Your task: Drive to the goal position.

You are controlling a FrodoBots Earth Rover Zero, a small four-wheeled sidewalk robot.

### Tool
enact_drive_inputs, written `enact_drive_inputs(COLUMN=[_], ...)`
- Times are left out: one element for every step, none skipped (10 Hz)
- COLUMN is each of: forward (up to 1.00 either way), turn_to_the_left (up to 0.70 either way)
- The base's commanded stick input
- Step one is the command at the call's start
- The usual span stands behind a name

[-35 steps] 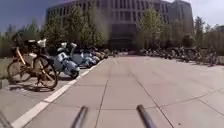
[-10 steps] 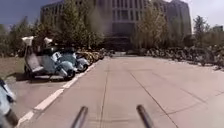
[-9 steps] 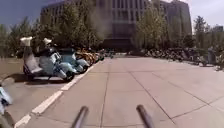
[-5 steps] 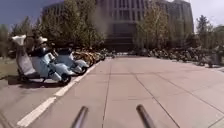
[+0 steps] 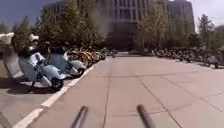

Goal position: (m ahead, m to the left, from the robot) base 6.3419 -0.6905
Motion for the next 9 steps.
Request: enact_drive_inputs(forward=[0.70,0.70,0.70,0.70,0.70,0.70,0.70,0.70,0.70], turn_to_the_left=[0.00,0.00,0.00,0.00,0.00,0.00,0.00,0.00,0.00])
